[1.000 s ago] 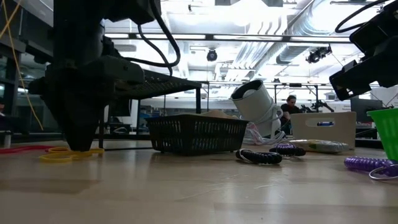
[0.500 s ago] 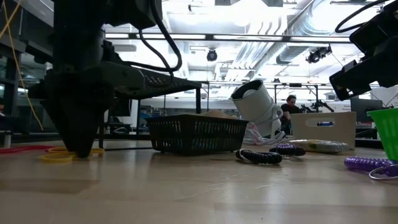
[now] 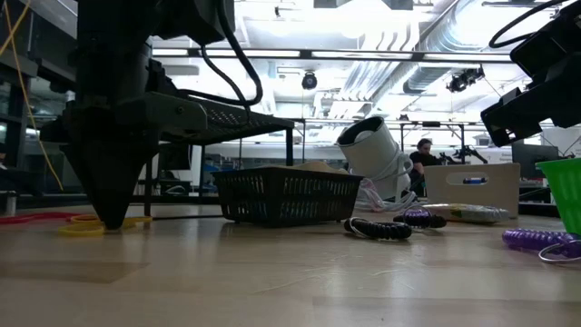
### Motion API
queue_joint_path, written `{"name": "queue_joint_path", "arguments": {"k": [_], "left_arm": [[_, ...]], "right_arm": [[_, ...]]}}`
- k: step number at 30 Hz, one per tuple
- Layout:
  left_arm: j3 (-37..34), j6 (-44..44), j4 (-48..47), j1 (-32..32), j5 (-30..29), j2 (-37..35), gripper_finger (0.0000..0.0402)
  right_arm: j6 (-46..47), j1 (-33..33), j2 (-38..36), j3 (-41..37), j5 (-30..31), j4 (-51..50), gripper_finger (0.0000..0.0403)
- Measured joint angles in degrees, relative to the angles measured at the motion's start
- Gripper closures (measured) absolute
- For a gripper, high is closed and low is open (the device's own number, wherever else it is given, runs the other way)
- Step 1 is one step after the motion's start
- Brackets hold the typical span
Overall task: Pick & Place Office Desk Supplies
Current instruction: Put the yellow rubber band into the black bin
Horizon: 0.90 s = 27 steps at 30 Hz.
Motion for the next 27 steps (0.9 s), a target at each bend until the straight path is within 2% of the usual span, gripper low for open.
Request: {"name": "queue_joint_path", "arguments": {"k": [10,20,27], "left_arm": [[0.11,5.13,0.14,-2.66,-2.19,-10.47,0.0401],[0.11,6.30,1.35,-7.02,-2.81,-11.61,0.0401],[0.11,20.32,12.50,-8.32,-2.76,-11.33,0.0401]], "right_arm": [[0.00,-0.01,0.00,0.01,0.00,0.00,0.0283],[0.00,-0.01,0.00,0.00,0.00,0.00,0.0283],[0.00,-0.01,0.00,0.00,0.00,0.00,0.0283]]}}
